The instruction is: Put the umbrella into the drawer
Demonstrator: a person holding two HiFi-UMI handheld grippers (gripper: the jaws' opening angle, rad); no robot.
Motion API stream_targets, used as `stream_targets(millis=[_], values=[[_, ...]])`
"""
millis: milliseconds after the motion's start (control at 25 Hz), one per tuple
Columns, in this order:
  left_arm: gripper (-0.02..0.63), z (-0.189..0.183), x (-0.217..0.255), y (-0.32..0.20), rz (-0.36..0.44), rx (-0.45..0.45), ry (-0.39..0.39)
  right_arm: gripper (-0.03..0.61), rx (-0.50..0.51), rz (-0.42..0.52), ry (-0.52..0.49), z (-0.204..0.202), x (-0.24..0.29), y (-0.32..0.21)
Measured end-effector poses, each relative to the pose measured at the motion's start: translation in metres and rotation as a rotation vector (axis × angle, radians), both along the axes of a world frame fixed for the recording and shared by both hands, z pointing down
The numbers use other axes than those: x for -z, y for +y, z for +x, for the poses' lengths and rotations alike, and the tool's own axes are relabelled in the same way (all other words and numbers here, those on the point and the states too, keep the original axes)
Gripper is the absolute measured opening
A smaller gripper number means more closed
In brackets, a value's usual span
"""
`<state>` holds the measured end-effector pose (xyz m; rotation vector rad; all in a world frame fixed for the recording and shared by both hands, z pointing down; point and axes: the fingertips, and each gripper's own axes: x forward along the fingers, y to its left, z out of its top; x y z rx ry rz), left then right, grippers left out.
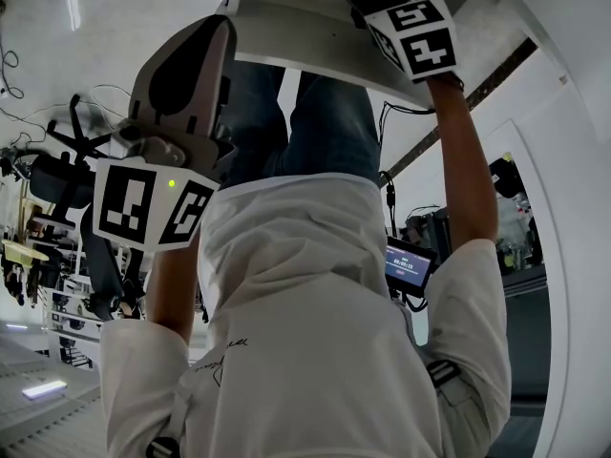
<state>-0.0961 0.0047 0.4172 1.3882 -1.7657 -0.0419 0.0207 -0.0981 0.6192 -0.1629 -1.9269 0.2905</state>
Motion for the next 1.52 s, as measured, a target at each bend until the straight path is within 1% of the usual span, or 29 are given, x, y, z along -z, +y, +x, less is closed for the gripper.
stream_targets(millis=[320,520,880,1080,1520], values=[[0.017,-0.001,-0.003,0.000,0.008,0.001,0.015,0.252,0.012,0.036,0.024,0.002,-0.009,-0.001],[0.017,0.003,-0.006,-0.001,0.003,-0.034,0.031,0.252,0.006,0.056,0.037,0.000,-0.012,-0.003],[0.017,0.010,-0.009,-0.004,0.010,-0.058,0.059,0.253,0.010,0.088,0.067,-0.001,-0.020,-0.002],[0.017,0.008,-0.005,0.000,0.014,-0.050,0.059,0.253,0.007,0.100,0.086,0.000,-0.024,-0.001],[0.017,0.010,-0.001,0.002,0.010,-0.052,0.053,0.255,0.043,0.096,0.122,0.000,-0.037,0.005]])
